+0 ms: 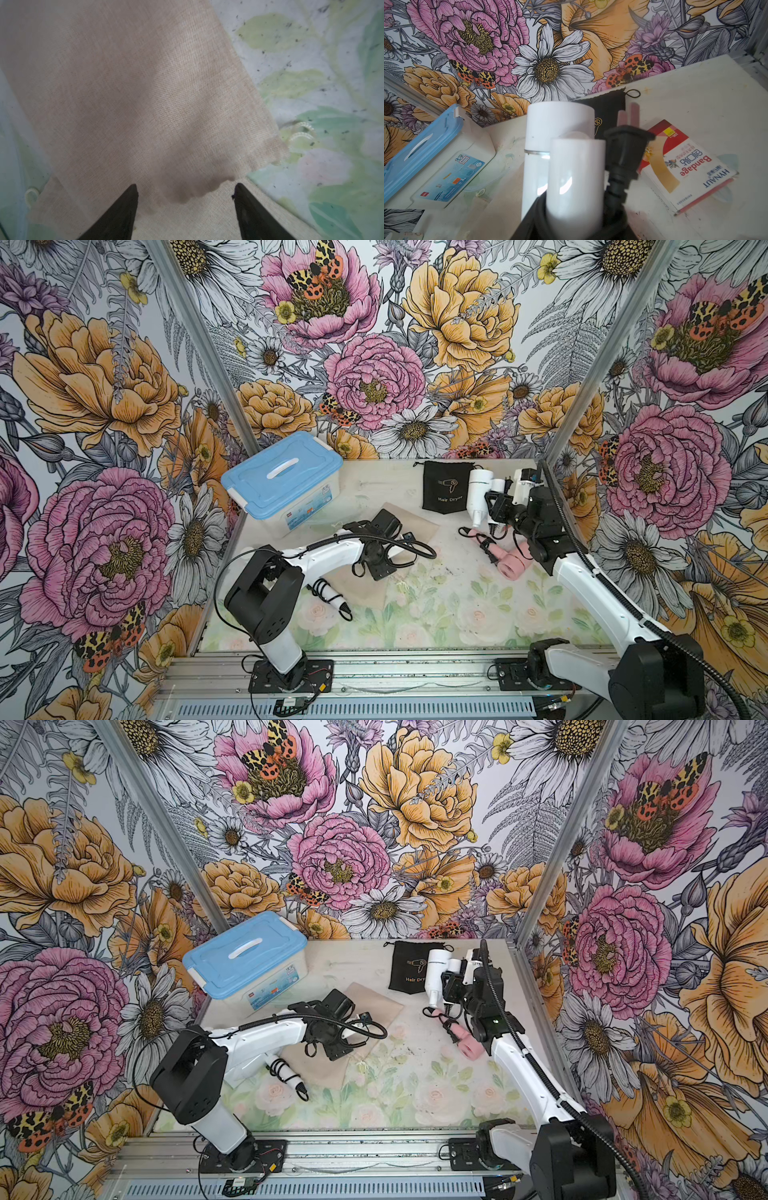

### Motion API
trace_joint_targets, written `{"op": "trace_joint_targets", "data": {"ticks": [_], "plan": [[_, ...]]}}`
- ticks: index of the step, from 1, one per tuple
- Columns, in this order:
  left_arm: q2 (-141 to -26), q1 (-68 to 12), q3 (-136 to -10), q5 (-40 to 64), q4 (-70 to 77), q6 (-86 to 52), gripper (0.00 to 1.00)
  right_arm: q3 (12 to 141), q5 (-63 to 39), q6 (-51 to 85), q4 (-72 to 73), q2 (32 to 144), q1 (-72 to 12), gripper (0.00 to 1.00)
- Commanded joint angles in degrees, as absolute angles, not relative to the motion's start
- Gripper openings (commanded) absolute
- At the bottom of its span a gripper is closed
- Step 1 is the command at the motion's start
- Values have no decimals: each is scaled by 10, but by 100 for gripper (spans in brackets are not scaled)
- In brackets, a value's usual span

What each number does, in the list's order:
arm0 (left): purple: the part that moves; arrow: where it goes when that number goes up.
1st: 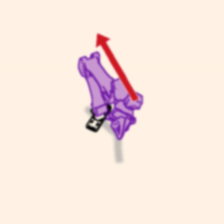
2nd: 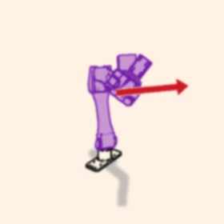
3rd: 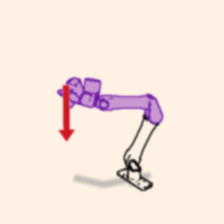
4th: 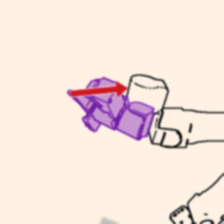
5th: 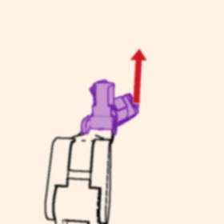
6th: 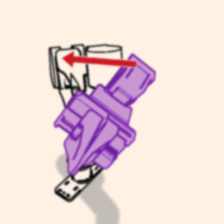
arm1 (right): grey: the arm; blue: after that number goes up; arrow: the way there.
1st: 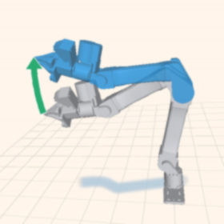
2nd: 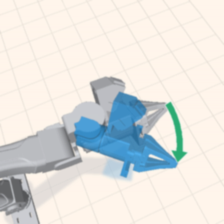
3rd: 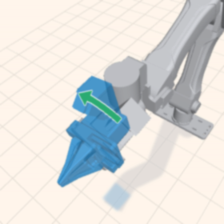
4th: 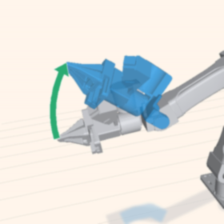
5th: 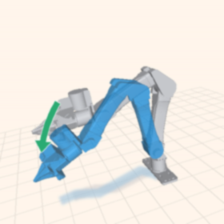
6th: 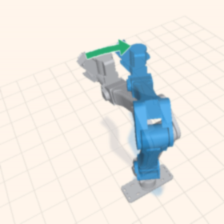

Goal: Pack away hair dryers
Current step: Pick up the drawstring bag from the center of the board.

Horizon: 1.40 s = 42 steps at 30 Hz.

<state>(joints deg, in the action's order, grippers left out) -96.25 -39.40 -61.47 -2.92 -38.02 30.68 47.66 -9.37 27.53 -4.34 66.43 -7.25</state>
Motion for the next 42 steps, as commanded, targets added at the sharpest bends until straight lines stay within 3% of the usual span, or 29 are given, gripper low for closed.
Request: {"op": "trace_joint_targets", "data": {"ticks": [1,6,9,14,22,29,42], "plan": [[-977,-390,-608,-21,-349,322,73,482,-104,282,10,666,-68,22],[-994,-385,-612,-16,-348,320,71,481,-110,284,17,675,-65,22],[-1002,-382,-614,-14,-347,317,65,482,-112,286,20,679,-63,22],[-1006,-378,-626,-5,-346,303,37,483,-114,286,21,683,-60,22],[-982,-374,-662,20,-350,281,0,486,-118,286,20,685,-52,22],[-962,-330,-783,19,-406,234,0,494,-116,285,17,691,-48,22],[-1019,-273,-1078,-108,-528,138,0,519,-141,285,12,719,-52,22]]}}
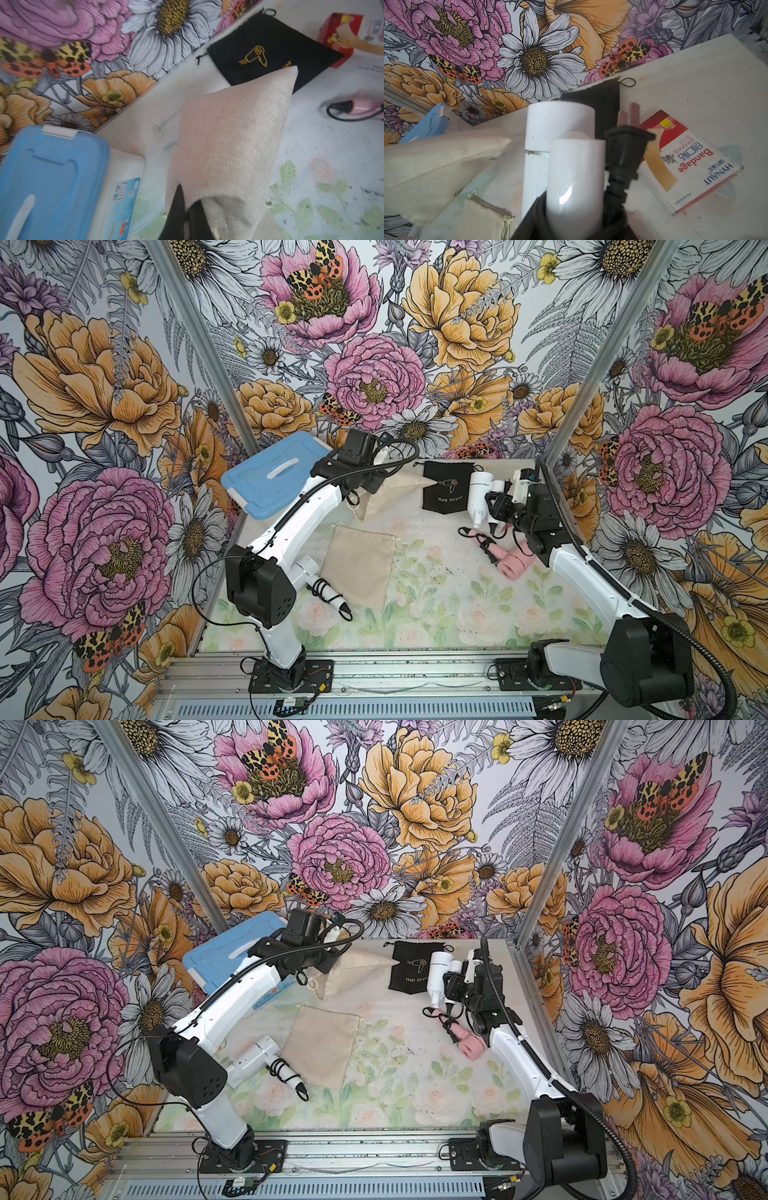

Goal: Pack away hair dryers
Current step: Pick up the drawstring bag from the center of the board, then place the drawstring bag at the center of the board.

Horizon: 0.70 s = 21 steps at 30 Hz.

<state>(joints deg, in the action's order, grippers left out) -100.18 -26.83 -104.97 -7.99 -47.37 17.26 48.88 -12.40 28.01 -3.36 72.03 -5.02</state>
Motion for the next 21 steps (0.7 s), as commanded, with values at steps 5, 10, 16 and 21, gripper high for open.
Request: {"op": "trace_joint_targets", "data": {"ticks": [5,10,16,21], "plan": [[-1048,-305,-1074,-106,-570,97,0,506,-144,284,5,707,-57,22],[-1109,-333,-1026,-64,-575,50,0,488,-144,286,-9,682,-61,22],[-1168,-350,-1039,36,-573,12,0,465,-142,286,-16,661,-63,22],[-1194,-353,-1092,85,-572,16,6,450,-134,288,-18,650,-63,22]]}}
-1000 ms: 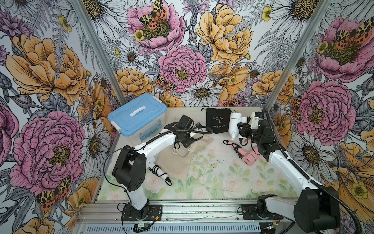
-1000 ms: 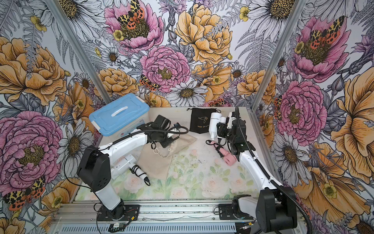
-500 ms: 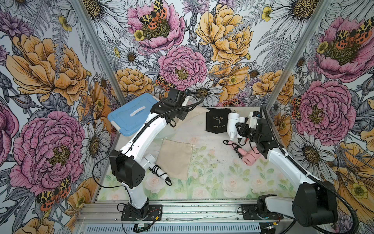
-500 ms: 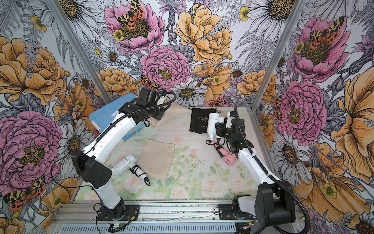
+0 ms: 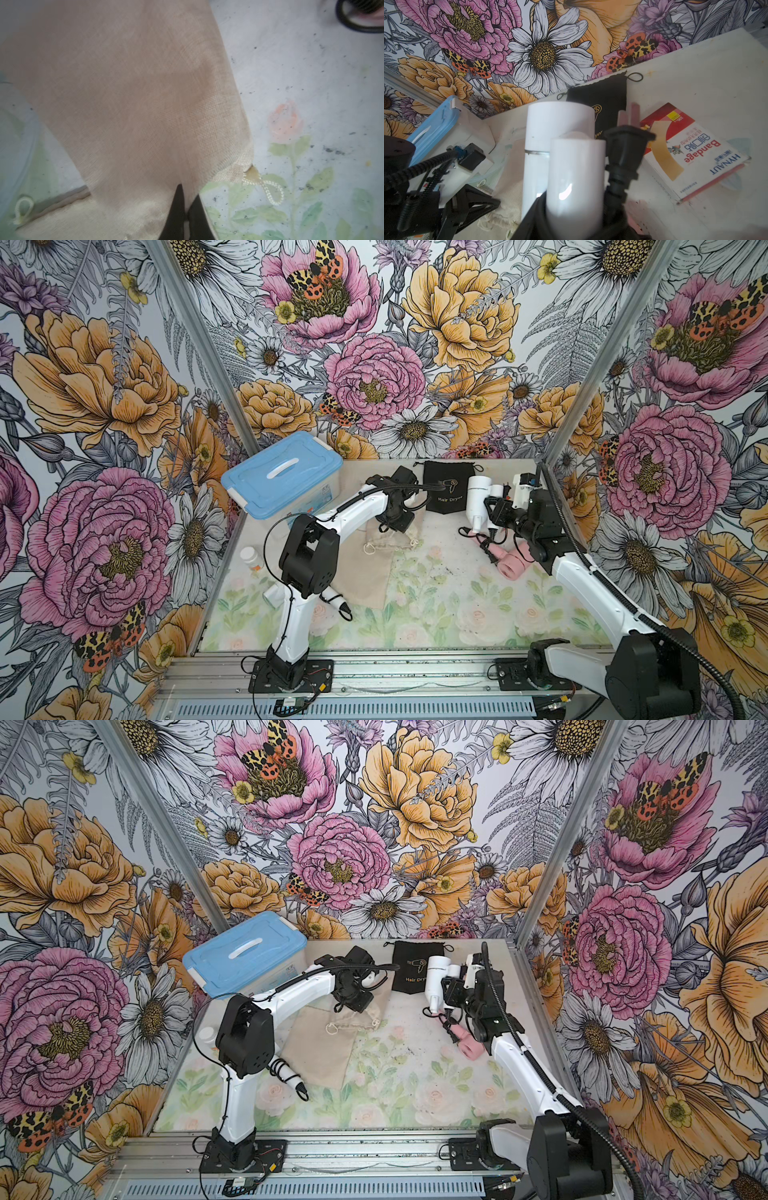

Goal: Pack away hair dryers
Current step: Place the drawstring bag at the center of the board, then open the drawstring bag at the center of the board.

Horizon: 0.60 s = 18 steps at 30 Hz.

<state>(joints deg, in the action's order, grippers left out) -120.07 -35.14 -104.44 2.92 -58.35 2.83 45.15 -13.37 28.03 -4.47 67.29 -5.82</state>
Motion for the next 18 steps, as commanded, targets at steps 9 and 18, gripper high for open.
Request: {"op": "trace_joint_targets", "data": {"ticks": [9,18], "plan": [[-1170,-362,-1039,35,-569,62,51,441,-123,287,-23,635,-63,22],[-1053,-411,-840,-19,-489,188,52,436,-116,286,-12,640,-63,22]]}}
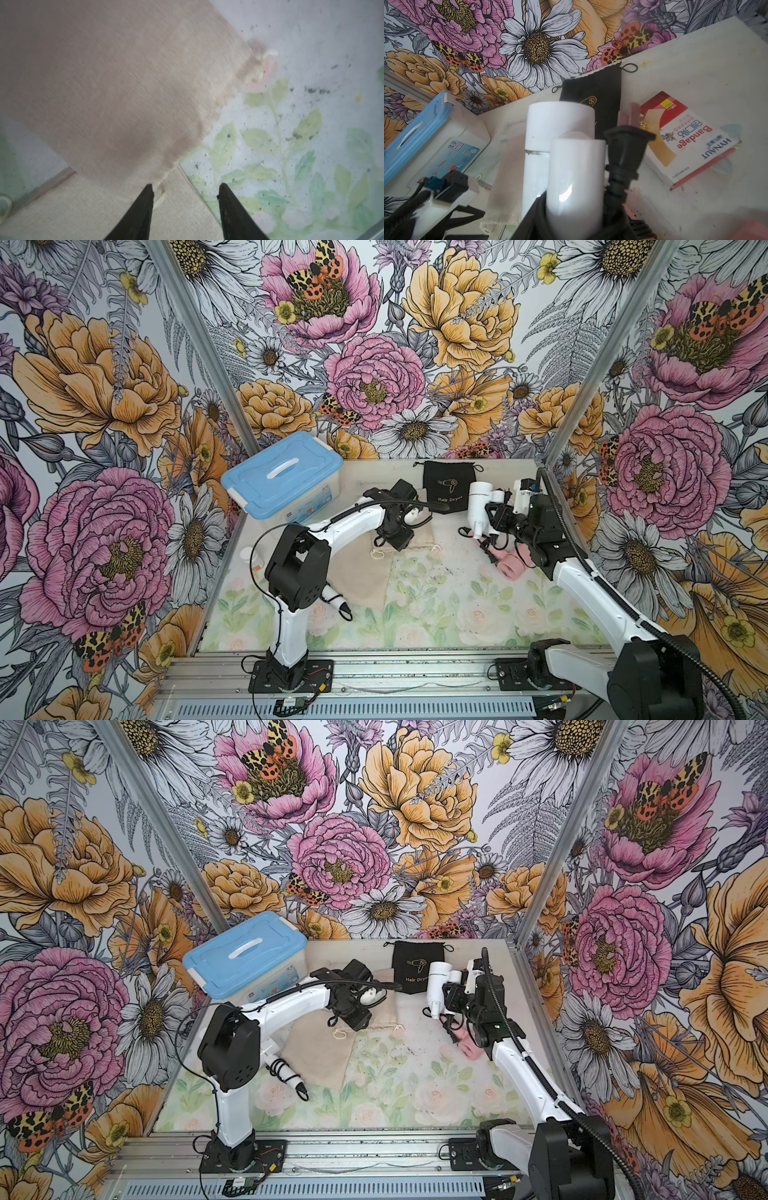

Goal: Pack away hair dryers
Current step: Open the drawstring bag at the center of the board.

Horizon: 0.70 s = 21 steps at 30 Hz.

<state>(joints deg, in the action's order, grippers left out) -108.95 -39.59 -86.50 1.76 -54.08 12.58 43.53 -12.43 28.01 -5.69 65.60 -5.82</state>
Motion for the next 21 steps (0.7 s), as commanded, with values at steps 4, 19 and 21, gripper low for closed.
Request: {"op": "trace_joint_targets", "data": {"ticks": [4,19,21], "plan": [[-1049,-420,-810,-68,-428,197,52,436,-121,291,-1,644,-64,22],[-1100,-424,-797,-62,-362,224,55,440,-106,282,-11,624,-63,22],[-1105,-425,-795,-59,-362,226,56,442,-108,283,-9,627,-63,22]]}}
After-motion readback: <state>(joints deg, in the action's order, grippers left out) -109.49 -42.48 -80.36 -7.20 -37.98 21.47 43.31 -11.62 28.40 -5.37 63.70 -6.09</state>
